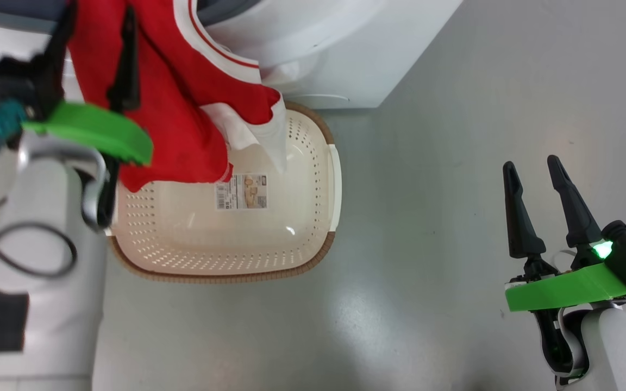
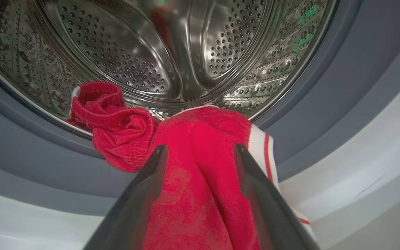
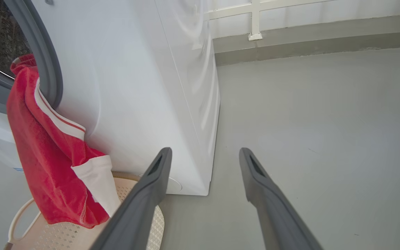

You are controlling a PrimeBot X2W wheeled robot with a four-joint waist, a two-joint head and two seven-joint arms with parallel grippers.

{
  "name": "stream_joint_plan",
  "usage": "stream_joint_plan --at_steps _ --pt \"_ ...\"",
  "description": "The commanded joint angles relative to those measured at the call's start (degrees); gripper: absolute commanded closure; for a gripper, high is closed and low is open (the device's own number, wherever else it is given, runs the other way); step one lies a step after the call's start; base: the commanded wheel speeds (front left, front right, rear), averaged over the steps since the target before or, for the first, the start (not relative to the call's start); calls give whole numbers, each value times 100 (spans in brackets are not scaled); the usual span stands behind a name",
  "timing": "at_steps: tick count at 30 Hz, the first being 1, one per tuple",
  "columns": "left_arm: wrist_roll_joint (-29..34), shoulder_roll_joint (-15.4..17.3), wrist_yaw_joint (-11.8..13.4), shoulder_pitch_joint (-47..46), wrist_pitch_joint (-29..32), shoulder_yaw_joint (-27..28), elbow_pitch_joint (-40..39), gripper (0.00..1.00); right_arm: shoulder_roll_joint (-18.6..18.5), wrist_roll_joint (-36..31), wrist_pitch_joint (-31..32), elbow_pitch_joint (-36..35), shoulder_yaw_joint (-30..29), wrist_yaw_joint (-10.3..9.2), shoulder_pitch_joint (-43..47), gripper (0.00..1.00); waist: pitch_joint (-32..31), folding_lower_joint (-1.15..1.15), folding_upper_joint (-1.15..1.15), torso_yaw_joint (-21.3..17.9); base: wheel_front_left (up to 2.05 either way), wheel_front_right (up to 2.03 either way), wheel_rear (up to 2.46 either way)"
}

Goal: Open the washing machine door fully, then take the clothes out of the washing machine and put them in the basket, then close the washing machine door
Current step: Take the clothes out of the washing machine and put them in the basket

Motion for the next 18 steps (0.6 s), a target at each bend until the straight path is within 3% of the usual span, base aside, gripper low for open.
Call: stream_joint_plan --at_steps 1,11,18 --pt "37 243 23 -145 10 108 13 0 -8 -32 -36 -140 126 37 8 0 82 0 0 -41 0 0 0" --pt "69 513 121 -1599 45 16 1717 0 -6 69 -36 -180 149 37 -175 0 358 0 0 -133 0 0 0" --pt "60 624 112 -2123 -9 -56 2660 0 -6 125 -36 -188 179 37 -248 0 436 0 0 -219 0 0 0"
